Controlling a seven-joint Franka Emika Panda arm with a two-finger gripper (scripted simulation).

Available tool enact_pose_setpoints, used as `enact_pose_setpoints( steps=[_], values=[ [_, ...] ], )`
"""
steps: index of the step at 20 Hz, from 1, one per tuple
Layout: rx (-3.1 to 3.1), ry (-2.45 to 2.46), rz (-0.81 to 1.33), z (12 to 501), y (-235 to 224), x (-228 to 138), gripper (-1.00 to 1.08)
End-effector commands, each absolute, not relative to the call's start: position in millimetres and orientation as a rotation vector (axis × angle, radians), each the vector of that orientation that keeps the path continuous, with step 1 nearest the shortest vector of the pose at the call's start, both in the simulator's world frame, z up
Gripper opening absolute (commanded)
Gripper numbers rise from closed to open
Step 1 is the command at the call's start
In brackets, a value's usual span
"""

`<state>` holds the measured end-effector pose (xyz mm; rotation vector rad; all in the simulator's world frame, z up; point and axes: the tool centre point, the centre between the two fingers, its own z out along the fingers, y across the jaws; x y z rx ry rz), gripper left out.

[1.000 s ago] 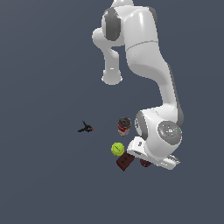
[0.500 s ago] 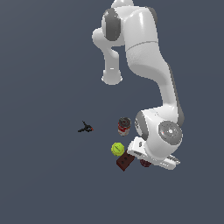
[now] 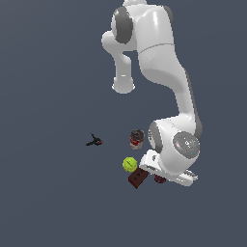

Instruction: Pick up a designated object from a clutter of objects.

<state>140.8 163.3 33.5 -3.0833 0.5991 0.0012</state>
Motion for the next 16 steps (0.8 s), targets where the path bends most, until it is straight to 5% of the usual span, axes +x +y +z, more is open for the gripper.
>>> enact_pose_setpoints(
  steps=[1,16],
  values=[
    [-3.083,0.600,-0.001,39.0,159.0,139.2,-1.00],
    [-3.083,0.600,-0.001,117.9,88.0,101.0,-1.00]
  ],
)
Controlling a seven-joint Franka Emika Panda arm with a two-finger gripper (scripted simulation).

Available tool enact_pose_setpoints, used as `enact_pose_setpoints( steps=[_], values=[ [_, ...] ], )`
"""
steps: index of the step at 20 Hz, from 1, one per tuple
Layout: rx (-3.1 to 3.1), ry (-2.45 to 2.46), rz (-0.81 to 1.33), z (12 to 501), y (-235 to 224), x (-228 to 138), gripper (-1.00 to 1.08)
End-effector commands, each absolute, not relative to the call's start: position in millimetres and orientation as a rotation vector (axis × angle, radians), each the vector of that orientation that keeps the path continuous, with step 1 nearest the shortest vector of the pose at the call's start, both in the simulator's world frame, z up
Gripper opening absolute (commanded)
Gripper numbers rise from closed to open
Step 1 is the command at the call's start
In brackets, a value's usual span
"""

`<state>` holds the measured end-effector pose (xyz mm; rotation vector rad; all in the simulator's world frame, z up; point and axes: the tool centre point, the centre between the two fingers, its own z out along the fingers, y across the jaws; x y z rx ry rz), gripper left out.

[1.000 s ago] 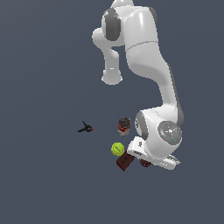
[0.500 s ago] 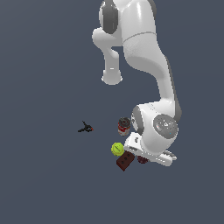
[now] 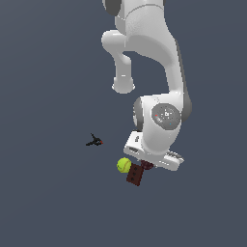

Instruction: Pick up a designated object from a clutter of objects.

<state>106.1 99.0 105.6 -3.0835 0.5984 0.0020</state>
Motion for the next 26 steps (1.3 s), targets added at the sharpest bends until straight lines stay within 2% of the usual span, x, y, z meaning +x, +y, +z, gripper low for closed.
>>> enact_pose_setpoints(
  steps=[1,26],
  values=[
    [-3.083,0.600,-0.001,125.7,81.0,97.3,-1.00],
    [-3.080,0.602,0.000,337.5,-106.3,4.0,-1.00]
  ],
)
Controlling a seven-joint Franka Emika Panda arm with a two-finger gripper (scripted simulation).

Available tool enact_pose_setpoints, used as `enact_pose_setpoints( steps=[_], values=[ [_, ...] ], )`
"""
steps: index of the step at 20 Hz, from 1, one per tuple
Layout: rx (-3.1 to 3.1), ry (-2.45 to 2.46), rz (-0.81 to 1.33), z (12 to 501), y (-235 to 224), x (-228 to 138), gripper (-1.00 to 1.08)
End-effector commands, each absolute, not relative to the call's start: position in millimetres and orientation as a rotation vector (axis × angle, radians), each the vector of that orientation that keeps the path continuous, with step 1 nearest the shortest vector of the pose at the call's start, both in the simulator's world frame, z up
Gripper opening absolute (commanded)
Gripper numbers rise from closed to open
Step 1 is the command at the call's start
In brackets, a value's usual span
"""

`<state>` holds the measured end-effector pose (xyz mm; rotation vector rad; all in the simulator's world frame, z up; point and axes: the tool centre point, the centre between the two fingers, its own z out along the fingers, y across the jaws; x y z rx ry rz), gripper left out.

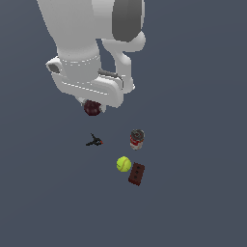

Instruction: Pick up a designated object from a clutter of objects.

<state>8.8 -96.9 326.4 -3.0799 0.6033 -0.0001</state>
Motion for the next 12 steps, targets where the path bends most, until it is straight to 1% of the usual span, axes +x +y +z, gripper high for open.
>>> enact_pose_setpoints(
  steps=[1,6,12],
  values=[
    [-3.081,0.602,0.000,343.7,-111.6,1.8,-1.00],
    [-3.082,0.602,0.000,365.8,-131.2,-6.0,-1.00],
    [-3.083,0.602,0.000,373.8,-138.7,-7.3,-1.00]
  ],
)
